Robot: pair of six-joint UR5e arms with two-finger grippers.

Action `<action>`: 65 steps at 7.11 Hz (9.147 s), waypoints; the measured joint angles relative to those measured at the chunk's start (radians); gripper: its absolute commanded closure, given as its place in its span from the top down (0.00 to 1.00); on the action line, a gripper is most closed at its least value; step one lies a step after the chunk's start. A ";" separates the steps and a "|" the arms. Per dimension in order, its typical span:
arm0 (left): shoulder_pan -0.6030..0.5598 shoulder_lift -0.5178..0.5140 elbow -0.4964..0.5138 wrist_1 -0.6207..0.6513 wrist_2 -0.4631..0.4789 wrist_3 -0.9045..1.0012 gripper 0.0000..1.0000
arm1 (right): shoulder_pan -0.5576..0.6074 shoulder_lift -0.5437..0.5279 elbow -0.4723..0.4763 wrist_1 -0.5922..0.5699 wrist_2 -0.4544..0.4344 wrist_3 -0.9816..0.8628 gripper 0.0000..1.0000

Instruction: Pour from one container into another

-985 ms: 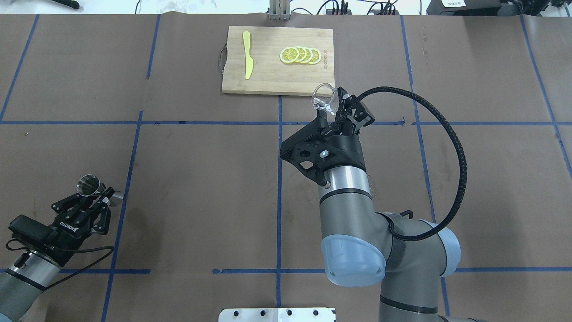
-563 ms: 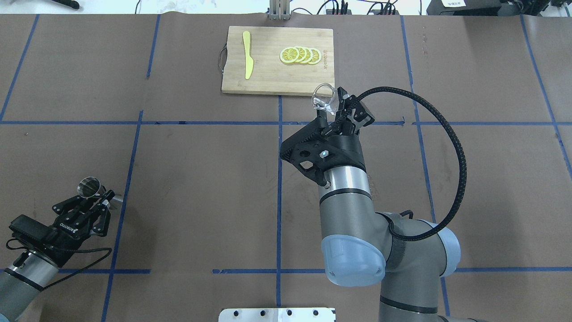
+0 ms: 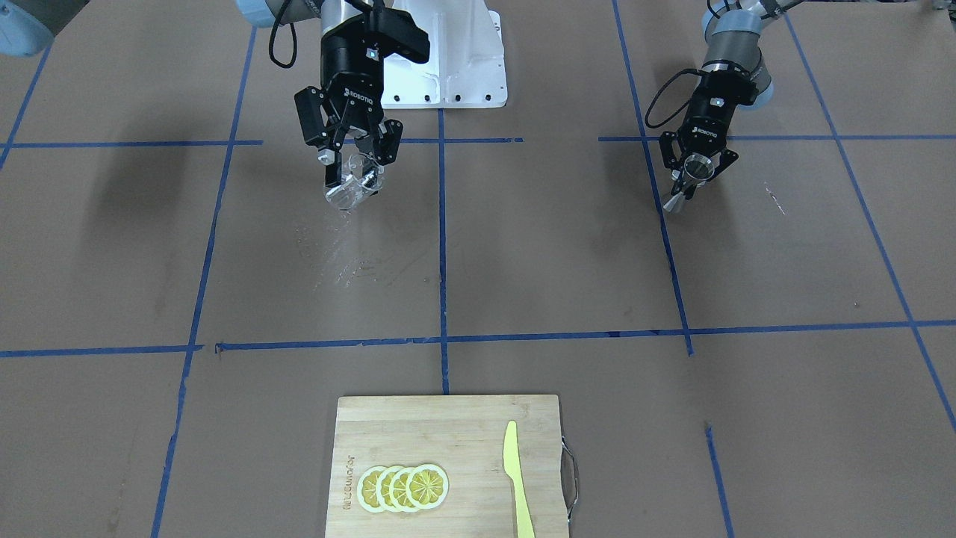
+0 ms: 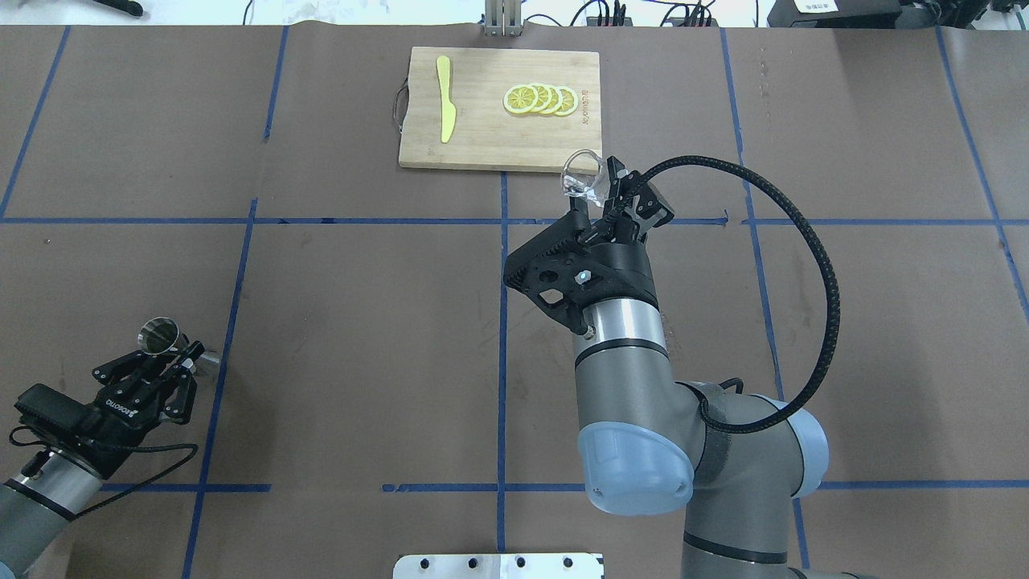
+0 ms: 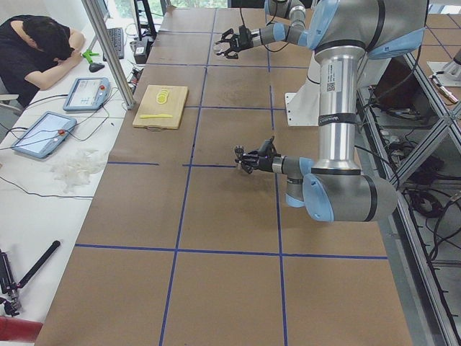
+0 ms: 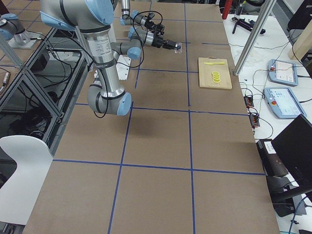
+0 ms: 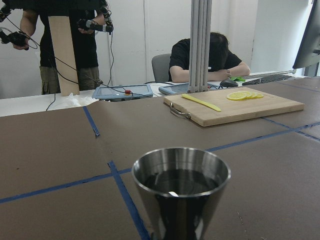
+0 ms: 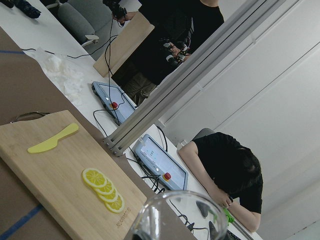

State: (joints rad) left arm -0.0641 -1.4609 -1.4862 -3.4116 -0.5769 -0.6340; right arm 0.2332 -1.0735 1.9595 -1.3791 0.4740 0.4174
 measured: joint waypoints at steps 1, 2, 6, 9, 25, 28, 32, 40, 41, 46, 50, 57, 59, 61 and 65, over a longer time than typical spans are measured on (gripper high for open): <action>-0.002 0.000 0.007 0.000 -0.004 -0.009 0.00 | 0.000 0.001 0.000 0.000 0.000 0.000 0.00; -0.004 0.000 0.012 0.000 -0.010 -0.016 0.00 | 0.000 0.001 0.000 0.000 0.000 0.000 0.00; -0.005 -0.001 0.017 0.000 -0.026 -0.024 0.00 | 0.000 0.003 0.000 0.000 0.000 -0.003 0.00; -0.006 0.000 0.027 0.000 -0.034 -0.024 0.00 | -0.001 0.003 -0.001 0.000 0.000 -0.003 0.00; -0.006 -0.006 0.041 0.000 -0.043 -0.030 0.18 | -0.002 0.003 -0.001 0.000 0.000 -0.003 0.00; -0.006 -0.006 0.046 -0.001 -0.043 -0.037 0.24 | -0.003 0.003 -0.001 0.000 0.000 -0.003 0.00; -0.005 -0.008 0.054 -0.005 -0.042 -0.039 0.29 | -0.002 0.003 -0.001 0.000 0.000 -0.003 0.00; -0.005 -0.014 0.072 -0.034 -0.038 -0.037 1.00 | -0.003 0.003 -0.001 0.000 0.000 -0.003 0.00; -0.005 -0.014 0.072 -0.048 -0.037 -0.036 1.00 | -0.003 0.003 -0.001 0.000 0.000 -0.003 0.00; -0.005 -0.012 0.061 -0.137 -0.005 -0.022 1.00 | -0.003 0.005 0.001 0.000 0.000 -0.003 0.00; -0.006 -0.007 0.013 -0.168 0.014 -0.018 1.00 | -0.003 0.004 0.000 0.000 0.000 -0.003 0.00; -0.100 0.056 -0.016 -0.406 -0.161 0.208 1.00 | -0.003 0.006 0.001 0.000 0.001 -0.003 0.00; -0.310 0.106 -0.014 -0.398 -0.472 0.213 1.00 | -0.004 0.006 0.001 0.000 0.002 -0.002 0.00; -0.568 0.112 -0.015 -0.255 -0.793 0.214 1.00 | -0.004 0.006 0.000 0.000 0.002 0.000 0.00; -1.108 0.049 -0.021 0.304 -1.399 0.461 1.00 | -0.004 0.004 0.000 0.003 0.002 0.005 0.00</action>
State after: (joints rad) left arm -1.1717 -1.4116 -1.5069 -3.1074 -1.9757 -0.1733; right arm 0.2292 -1.0696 1.9594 -1.3763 0.4755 0.4228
